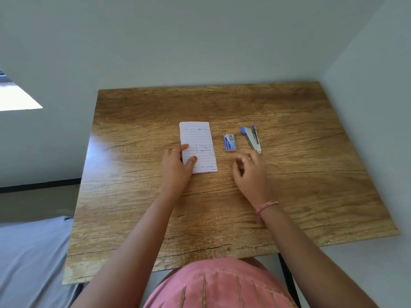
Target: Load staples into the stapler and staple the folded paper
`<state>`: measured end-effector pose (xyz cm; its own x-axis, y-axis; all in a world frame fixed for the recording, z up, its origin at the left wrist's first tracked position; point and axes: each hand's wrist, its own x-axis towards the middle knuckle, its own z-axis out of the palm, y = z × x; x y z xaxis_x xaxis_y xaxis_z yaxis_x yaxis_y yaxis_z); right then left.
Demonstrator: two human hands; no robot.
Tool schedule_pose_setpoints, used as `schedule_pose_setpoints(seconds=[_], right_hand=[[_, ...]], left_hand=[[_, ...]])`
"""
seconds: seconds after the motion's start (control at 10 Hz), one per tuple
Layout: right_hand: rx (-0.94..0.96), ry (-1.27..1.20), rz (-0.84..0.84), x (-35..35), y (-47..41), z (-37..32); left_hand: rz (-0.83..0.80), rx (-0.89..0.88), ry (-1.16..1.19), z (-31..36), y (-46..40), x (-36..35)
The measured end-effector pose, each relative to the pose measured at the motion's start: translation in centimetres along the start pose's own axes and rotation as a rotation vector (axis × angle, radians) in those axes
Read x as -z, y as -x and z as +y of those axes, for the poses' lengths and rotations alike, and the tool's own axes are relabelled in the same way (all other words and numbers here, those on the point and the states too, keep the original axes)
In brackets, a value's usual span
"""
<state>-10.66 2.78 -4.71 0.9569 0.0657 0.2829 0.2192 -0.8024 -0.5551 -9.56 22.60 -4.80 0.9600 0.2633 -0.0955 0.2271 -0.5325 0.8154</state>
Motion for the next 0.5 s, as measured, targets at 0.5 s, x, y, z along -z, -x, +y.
schedule_pose_setpoints(seconds=[0.5], right_hand=[[0.073,-0.094,-0.035,0.09,0.34,0.95]], left_hand=[[0.069,-0.039,-0.003,0.34,0.48,-0.02]])
